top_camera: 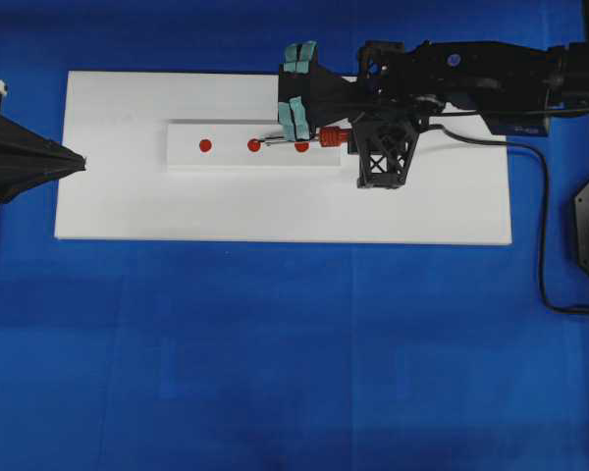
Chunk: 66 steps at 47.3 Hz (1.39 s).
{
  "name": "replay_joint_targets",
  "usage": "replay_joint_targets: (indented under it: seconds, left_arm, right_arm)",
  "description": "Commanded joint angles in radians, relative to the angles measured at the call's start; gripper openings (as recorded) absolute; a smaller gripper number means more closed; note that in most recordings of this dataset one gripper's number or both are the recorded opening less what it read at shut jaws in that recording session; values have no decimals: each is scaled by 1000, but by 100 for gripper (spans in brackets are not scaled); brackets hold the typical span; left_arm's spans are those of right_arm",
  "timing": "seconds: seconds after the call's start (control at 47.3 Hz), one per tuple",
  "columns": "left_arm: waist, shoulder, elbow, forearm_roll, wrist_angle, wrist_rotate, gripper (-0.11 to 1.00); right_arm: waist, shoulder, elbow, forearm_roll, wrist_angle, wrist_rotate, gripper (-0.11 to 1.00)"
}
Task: Touch the tip of the soldering iron to the mark.
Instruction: 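Lower the iron tip with the right gripper onto the middle red dot again, then lift the iron with the right gripper and shift it rightward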
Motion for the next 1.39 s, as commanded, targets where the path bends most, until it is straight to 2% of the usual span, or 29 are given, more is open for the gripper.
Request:
replay_joint_targets:
  seconds: [0.0,0.38,0.824,1.373]
  left_arm:
    - [-3,3,-11,2,-6,0,2]
    - [-3,3,-9,2,-6,0,2]
    - [-2,-6,-11,2,-6,0,2]
    - [-3,-6,-9,2,-5,-2,2]
  right_arm:
    - [-2,-14,-11,2,-3,-2,7]
    - [-3,-49,-78,-5,41,-3,7]
    - [-2,-127,-230,-46,244,-2,7]
    - [-2,-160,-212,-46,256,-2,7]
